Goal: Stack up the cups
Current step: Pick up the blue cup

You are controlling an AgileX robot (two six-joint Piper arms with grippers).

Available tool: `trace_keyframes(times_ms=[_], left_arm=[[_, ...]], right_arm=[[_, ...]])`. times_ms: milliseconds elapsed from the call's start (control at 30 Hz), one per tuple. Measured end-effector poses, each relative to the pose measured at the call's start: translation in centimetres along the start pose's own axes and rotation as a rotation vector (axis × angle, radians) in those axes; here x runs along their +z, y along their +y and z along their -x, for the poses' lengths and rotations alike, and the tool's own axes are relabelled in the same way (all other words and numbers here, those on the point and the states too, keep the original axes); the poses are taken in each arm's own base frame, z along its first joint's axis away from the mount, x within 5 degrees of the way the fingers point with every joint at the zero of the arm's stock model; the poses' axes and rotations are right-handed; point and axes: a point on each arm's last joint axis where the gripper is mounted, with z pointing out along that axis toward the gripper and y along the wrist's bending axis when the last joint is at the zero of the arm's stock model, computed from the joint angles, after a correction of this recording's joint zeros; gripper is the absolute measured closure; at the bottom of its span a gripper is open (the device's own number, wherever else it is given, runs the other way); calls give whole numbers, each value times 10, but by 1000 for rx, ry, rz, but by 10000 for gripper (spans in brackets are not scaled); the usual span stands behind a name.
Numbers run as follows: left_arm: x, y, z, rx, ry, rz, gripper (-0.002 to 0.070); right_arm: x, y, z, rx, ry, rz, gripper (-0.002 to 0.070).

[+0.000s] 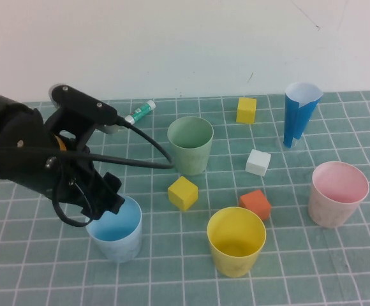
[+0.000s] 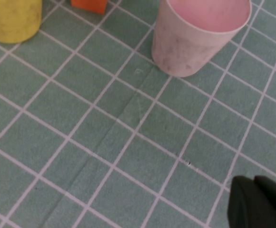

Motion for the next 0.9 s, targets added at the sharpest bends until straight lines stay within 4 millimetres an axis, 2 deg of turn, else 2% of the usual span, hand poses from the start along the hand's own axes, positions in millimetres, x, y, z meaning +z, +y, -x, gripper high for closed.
trace_keyframes(times_ms=[167,333,533,600,667,733,800,900], left_arm=[[21,0,0,-8,57,11,81],[40,-1,-1,0,111,10,77],[52,-5,-2,-63,147,-24,91],[53,-7,-3,-104,158,-30,151],[53,-8,-3,-128,161,-35,258],[53,-8,-3,-129,161,-36,429],[53,-8,-3,-110,161,-38,558],[53,-8,-3,-89,160,-41,637]], right_arm=[[0,-1,1,-4,-8,-9,679],[0,-1,1,-6,-8,-9,679],[3,-1,-1,-2,-15,-20,679],[5,0,-4,2,-7,-17,679],[7,1,-7,5,-3,-17,679],[9,1,-9,7,-1,-19,679],[9,0,-8,11,-11,-26,679],[9,-1,-7,10,-23,-39,679]])
